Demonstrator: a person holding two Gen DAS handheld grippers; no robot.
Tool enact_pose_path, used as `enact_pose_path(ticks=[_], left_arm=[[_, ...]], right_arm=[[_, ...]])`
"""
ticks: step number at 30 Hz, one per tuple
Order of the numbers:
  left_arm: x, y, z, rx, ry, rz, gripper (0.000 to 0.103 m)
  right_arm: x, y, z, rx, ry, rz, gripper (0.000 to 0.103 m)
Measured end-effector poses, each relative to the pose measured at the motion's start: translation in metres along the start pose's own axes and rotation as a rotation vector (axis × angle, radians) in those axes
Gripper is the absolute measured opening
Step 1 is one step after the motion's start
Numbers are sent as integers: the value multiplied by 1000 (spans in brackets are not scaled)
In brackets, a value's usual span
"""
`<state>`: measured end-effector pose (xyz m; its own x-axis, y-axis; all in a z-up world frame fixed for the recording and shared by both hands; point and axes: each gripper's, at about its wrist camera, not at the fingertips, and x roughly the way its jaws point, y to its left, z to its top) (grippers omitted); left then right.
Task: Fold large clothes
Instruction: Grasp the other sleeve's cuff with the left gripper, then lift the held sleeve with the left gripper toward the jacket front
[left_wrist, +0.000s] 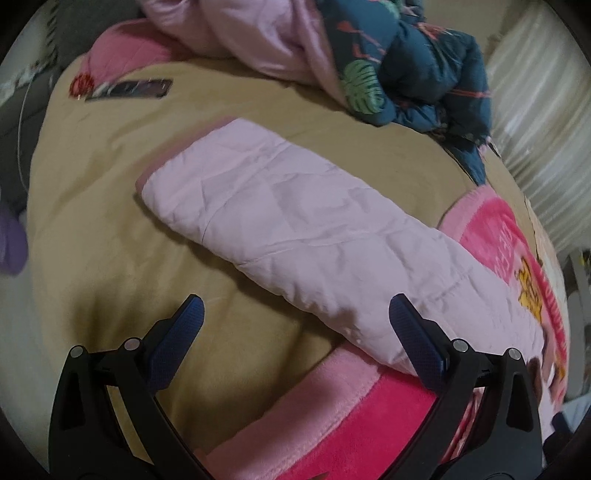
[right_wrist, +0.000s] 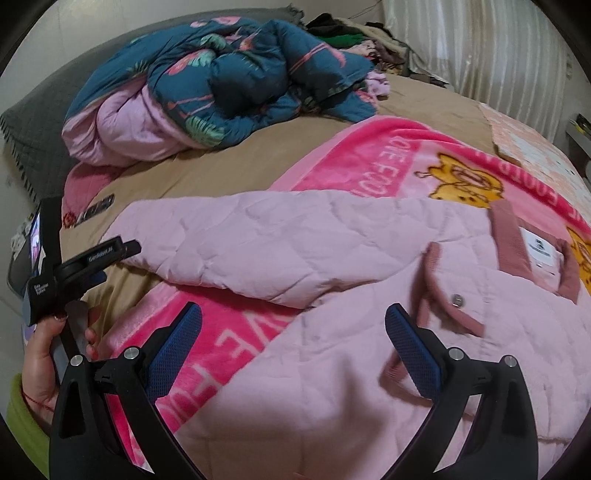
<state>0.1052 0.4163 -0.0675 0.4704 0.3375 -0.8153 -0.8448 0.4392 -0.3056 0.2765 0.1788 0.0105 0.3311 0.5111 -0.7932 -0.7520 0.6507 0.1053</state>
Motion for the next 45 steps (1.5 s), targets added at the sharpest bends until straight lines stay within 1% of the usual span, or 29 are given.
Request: enact_pose_path(ticks=[4, 7, 11, 12, 13, 14, 15, 17, 18, 19, 20, 23, 29, 32, 36, 40, 45], left_arm=[[20, 12, 7, -91, 32, -5, 94], [38, 19, 11, -144, 58, 9, 94], [48, 21, 25, -174, 22, 0, 93], [49, 20, 27, -176, 11, -2, 91], [50, 19, 29, -172, -1, -1, 79], [50, 18, 31, -168, -7, 8, 72], [51, 19, 34, -167, -19, 14, 69], [50, 22, 38, -172, -40, 15, 49], [47, 25, 39, -181, -51, 5, 43], [44, 26, 41, -187, -67, -6, 31], [38, 26, 44, -184, -92, -14, 21], [17, 20, 49, -147, -161, -56, 14], [-32, 0, 51, -48, -288, -135, 12], [-54, -10, 45, 3, -325, -174, 12], [-68, -26, 40, 65, -343, -211, 12], [-75, -37, 34, 98, -345, -231, 12], [-104, -54, 27, 159, -375, -266, 12]], right_arm=[[13, 7, 1, -12, 18, 14, 99], [19, 7, -1, -5, 31, 20, 99], [22, 1, -5, 22, 47, 19, 99], [22, -1, -7, 30, 49, 18, 99], [20, -4, -10, 40, 49, 17, 99], [19, -7, -12, 47, 50, 14, 99], [17, -10, -14, 52, 49, 11, 99], [13, -18, -20, 71, 47, -4, 99], [11, -23, -22, 84, 49, -14, 99], [9, -27, -25, 97, 50, -19, 99], [7, -32, -28, 114, 51, -21, 99], [-5, -44, -39, 161, 42, -25, 99], [-33, -66, -60, 240, 17, -41, 99], [-44, -74, -67, 248, 18, -72, 99], [-60, -84, -73, 255, 8, -95, 99], [-77, -95, -78, 269, -13, -117, 99], [-99, -112, -87, 307, -35, -130, 99]])
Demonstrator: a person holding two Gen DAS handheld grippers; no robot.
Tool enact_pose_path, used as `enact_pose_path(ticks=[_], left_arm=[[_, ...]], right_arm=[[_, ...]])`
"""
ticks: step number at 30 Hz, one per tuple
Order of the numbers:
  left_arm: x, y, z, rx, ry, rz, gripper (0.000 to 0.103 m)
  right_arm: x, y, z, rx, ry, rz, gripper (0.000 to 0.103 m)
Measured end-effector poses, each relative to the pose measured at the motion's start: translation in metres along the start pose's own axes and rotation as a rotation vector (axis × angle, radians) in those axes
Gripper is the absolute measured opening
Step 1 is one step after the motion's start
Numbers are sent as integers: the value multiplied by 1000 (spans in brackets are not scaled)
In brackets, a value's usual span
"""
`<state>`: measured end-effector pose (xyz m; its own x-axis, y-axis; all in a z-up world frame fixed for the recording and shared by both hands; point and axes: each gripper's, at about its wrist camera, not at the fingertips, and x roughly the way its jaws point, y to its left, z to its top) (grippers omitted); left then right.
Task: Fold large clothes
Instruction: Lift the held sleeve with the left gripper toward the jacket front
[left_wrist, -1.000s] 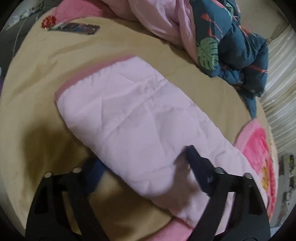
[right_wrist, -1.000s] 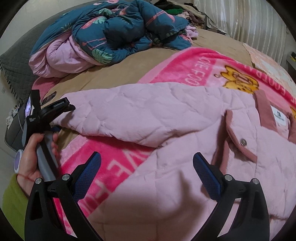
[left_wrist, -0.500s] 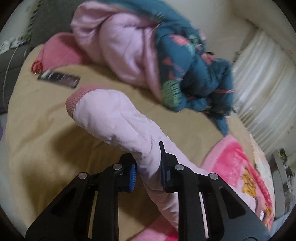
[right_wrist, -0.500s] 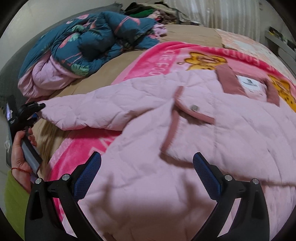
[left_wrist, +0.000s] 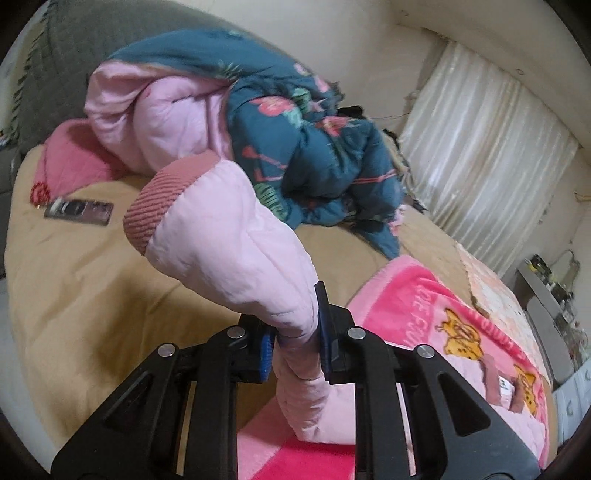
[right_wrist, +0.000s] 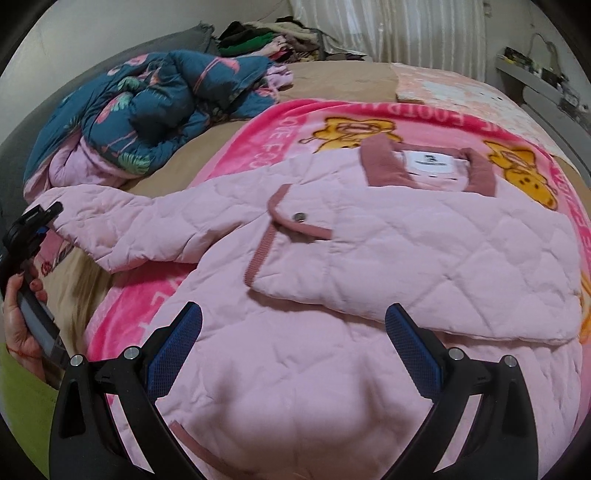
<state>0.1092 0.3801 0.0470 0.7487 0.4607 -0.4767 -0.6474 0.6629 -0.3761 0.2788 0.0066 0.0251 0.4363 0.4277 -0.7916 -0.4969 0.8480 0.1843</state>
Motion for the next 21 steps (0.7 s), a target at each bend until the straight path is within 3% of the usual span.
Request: enact_pose_path(ticks=[8, 21], left_arm=[[-41, -52, -1, 98, -42, -61, 11], [-81, -125, -8, 222, -48, -140, 11]], right_arm=[[-35, -31, -4, 50, -56, -12, 99], [-84, -63, -20, 103, -135, -6, 99]])
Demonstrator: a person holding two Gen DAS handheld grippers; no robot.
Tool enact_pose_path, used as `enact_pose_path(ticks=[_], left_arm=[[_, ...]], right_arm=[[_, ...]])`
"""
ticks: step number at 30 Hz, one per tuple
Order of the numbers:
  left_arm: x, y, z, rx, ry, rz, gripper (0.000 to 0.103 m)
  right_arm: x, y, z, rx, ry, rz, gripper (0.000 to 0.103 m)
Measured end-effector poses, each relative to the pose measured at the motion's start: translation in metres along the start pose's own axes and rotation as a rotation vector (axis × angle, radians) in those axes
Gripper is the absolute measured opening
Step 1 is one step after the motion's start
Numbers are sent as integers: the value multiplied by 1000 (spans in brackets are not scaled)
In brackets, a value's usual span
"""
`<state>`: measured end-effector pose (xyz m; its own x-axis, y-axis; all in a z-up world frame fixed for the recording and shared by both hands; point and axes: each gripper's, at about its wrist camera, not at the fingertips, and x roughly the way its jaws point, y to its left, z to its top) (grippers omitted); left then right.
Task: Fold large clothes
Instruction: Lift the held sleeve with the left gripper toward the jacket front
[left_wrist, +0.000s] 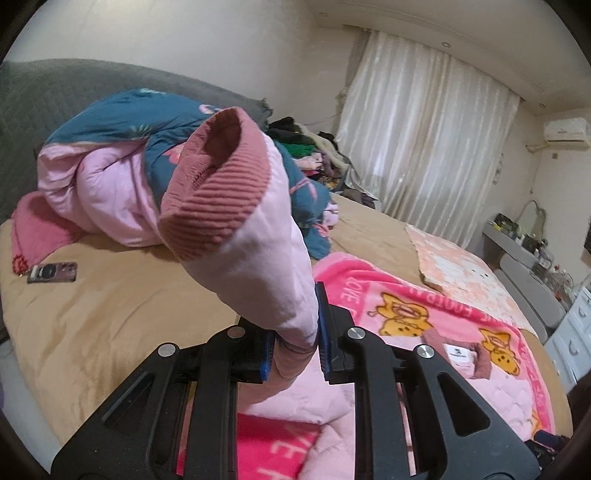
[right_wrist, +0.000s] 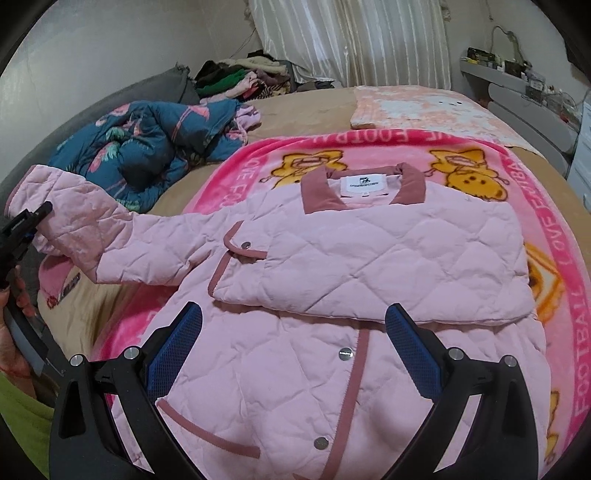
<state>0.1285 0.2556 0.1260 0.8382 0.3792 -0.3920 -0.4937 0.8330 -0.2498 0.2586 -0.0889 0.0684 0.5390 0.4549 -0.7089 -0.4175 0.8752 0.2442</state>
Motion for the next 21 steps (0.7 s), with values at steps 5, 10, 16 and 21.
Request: enact_pose_path(ticks=[5, 10, 16, 21], left_arm=[[-5, -27, 3, 49, -6, -29, 11], [-9, -58, 3, 85, -8, -67, 11], [-11, -90, 0, 118, 1, -114, 11], [-11, -117, -3, 143, 11, -151, 11]], right_arm=[[-14, -15, 0, 27, -28, -7, 99], [-28, -35, -2, 70, -52, -16, 99], [-48, -60, -9, 126, -85, -21, 99], [-62, -80, -11, 156, -111, -31, 99]])
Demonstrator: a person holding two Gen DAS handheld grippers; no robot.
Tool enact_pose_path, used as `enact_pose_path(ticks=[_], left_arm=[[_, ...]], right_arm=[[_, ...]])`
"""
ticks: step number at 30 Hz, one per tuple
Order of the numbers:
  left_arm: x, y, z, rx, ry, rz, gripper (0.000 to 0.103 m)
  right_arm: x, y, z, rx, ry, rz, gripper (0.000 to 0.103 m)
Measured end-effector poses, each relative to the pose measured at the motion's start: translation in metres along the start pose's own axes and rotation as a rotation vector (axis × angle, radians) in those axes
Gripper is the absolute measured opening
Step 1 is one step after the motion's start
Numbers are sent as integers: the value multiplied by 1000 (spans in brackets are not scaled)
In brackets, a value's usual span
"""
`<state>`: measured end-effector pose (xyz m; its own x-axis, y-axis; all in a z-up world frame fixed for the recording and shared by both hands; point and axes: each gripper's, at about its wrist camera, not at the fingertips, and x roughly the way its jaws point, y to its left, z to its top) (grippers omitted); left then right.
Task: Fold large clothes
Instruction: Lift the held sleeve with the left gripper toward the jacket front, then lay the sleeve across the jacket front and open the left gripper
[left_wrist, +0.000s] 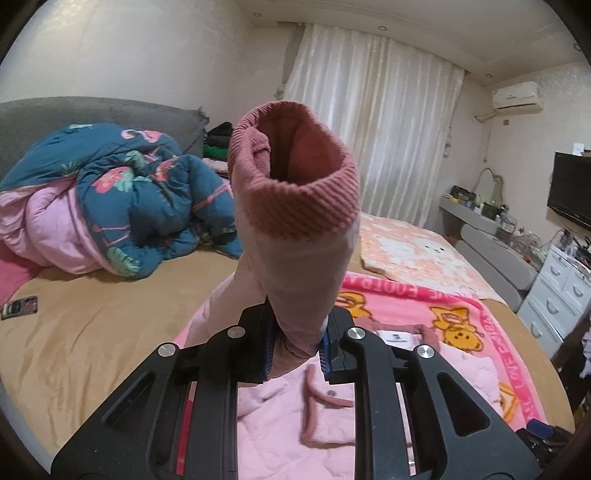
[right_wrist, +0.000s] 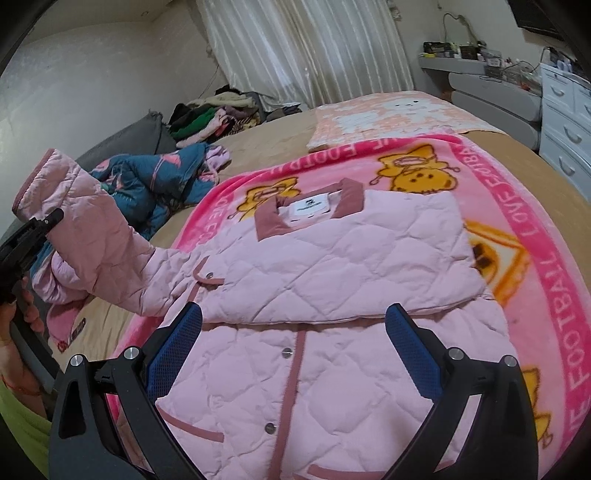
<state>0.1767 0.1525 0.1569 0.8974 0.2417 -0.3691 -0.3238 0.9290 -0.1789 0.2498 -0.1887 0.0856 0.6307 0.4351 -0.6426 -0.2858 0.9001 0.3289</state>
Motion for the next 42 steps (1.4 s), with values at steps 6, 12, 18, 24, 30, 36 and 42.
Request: enact_pose_path(ticks=[6, 12, 18, 24, 30, 36, 42], left_arm=[[6, -37, -4, 42, 11, -46, 11], [8, -70, -13, 84, 27, -95, 11], [14, -101, -21, 141, 46, -134, 7], [24, -123, -35, 160, 78, -181, 6], [37, -147, -54, 196, 136, -226, 6], [51, -170, -79, 237, 201, -258, 6], [65, -194, -108, 289, 265, -283, 7]], right_arm=[[-10, -25, 2, 41, -21, -14, 99], [-14, -49, -2, 98, -29, -22, 99], [-17, -65, -1, 124, -38, -26, 99], [-23, -86, -2, 169, -57, -37, 99], [-25, -109, -6, 221, -68, -58, 99], [-25, -128, -10, 266, -70, -70, 99], [-22, -142, -14, 297, -70, -77, 99]])
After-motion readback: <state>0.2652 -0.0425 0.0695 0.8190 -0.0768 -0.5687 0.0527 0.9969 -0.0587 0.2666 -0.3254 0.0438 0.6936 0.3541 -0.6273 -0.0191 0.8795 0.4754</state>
